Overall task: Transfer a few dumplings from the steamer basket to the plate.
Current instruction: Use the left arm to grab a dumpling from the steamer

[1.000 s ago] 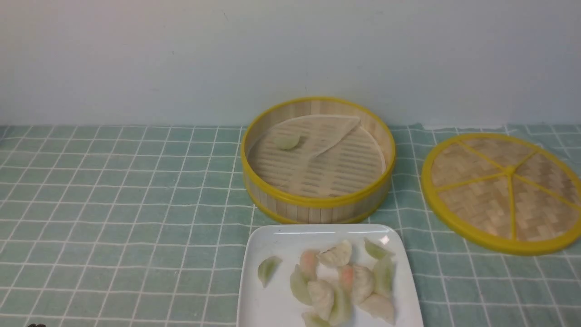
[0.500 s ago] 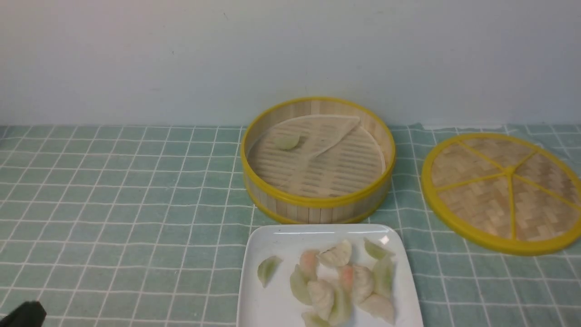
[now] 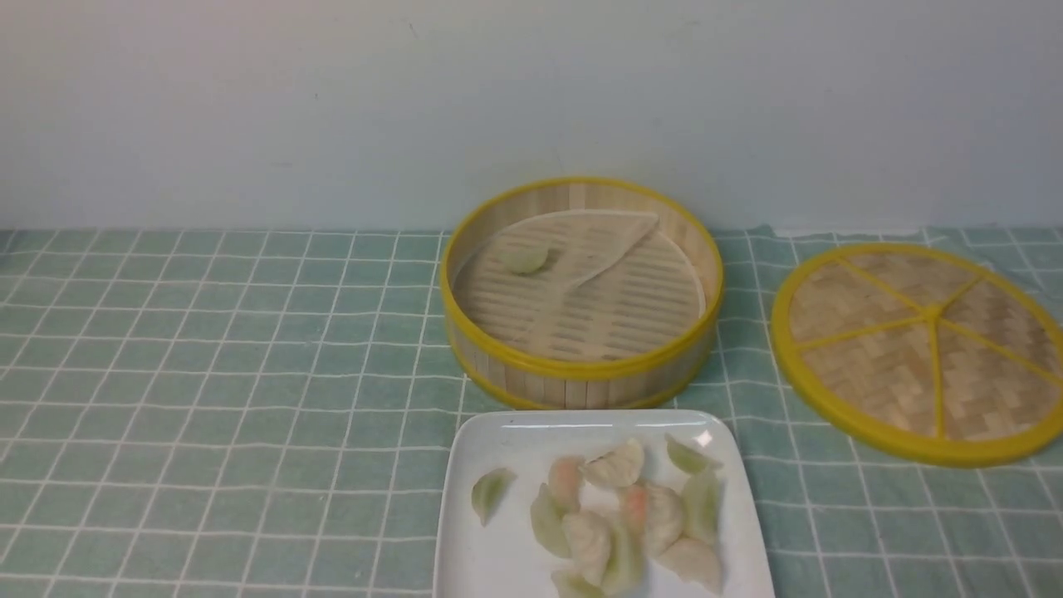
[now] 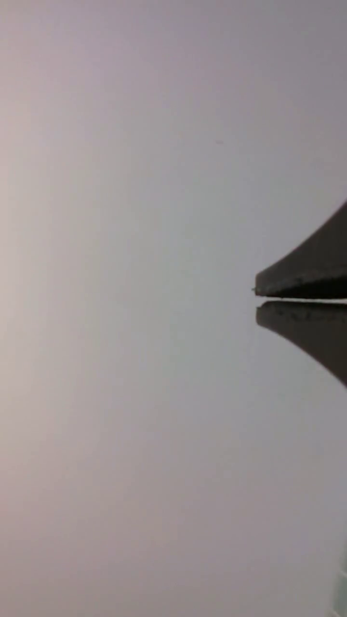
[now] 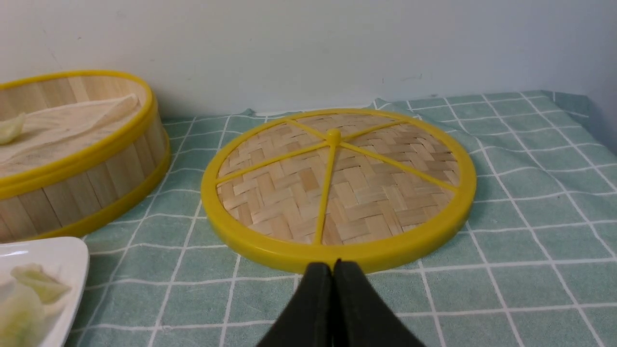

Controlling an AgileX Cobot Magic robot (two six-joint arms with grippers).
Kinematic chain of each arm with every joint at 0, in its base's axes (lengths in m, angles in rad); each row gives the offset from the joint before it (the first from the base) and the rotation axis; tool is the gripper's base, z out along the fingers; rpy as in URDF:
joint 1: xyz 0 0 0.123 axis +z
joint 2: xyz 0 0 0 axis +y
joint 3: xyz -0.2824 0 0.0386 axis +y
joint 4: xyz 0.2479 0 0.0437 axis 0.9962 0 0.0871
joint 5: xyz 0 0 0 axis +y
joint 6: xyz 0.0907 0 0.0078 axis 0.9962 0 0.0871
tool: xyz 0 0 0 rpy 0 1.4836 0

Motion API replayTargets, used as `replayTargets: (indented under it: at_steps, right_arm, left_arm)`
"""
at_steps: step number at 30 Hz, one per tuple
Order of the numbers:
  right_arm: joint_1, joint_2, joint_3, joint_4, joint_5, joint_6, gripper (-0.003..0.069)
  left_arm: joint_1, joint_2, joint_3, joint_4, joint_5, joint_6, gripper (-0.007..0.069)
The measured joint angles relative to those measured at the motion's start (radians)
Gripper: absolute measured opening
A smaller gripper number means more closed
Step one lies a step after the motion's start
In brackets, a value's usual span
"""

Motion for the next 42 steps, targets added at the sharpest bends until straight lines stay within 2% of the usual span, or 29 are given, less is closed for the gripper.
replayTargets:
  at_steps: [1,3,6,7,9,10,11,14,16,21,31,35,38,40,41,42]
  right_arm:
    - [0.000,0.000,0.000,0.000,0.000,0.000,-0.0015]
    - [0.000,0.000,0.000,0.000,0.000,0.000,-0.0015]
    - [0.000,0.000,0.000,0.000,0.000,0.000,-0.0015]
    - [0.000,0.000,0.000,0.000,0.000,0.000,-0.0015]
    - [0.000,0.000,0.000,0.000,0.000,0.000,-0.0015]
    - [0.000,0.000,0.000,0.000,0.000,0.000,-0.0015]
    - [0.000,0.000,0.000,0.000,0.000,0.000,-0.0015]
    - [0.000,0.000,0.000,0.000,0.000,0.000,-0.0015]
    - [0.000,0.000,0.000,0.000,0.000,0.000,-0.0015]
    - [0.000,0.000,0.000,0.000,0.000,0.000,-0.0015]
    - [0.000,0.000,0.000,0.000,0.000,0.000,-0.0015]
    - [0.000,0.000,0.000,0.000,0.000,0.000,-0.0015]
    - [0.000,0.000,0.000,0.000,0.000,0.000,-0.0015]
    - [0.000,0.000,0.000,0.000,0.000,0.000,-0.0015]
    - [0.000,0.000,0.000,0.000,0.000,0.000,-0.0015]
    - [0.000,0.000,0.000,0.000,0.000,0.000,-0.0015]
  left_arm:
    - [0.000,0.150,-0.136,0.035,0.211,0.009,-0.0006]
    - [0.000,0.311,-0.309,0.047,0.428,0.040,-0.0006]
    - [0.000,0.562,-0.522,0.033,0.737,0.150,-0.0006]
    - [0.000,0.596,-0.535,0.031,0.753,0.160,-0.0006]
    - [0.000,0.812,-0.694,-0.025,0.908,0.315,-0.0006]
    - [0.000,0.889,-0.751,-0.057,0.952,0.380,-0.0006]
    - [0.000,0.889,-0.762,-0.064,0.959,0.392,-0.0006]
    - [0.000,1.147,-0.961,-0.192,1.066,0.569,-0.0006]
    - [-0.004,1.245,-1.066,-0.235,1.093,0.634,-0.0006]
    - [-0.039,1.433,-1.269,-0.245,1.111,0.743,-0.0006]
    - [-0.175,1.873,-1.692,-0.242,1.136,0.848,-0.0006]
    - [-0.216,1.999,-1.808,-0.213,1.138,0.855,0.0000]
    - [-0.240,2.076,-1.871,-0.176,1.133,0.836,0.0044]
    - [-0.249,2.114,-1.887,-0.152,1.094,0.831,0.0115]
    - [-0.250,2.117,-1.887,-0.150,1.094,0.831,0.0115]
    - [-0.252,2.141,-1.889,-0.134,1.048,0.831,0.0201]
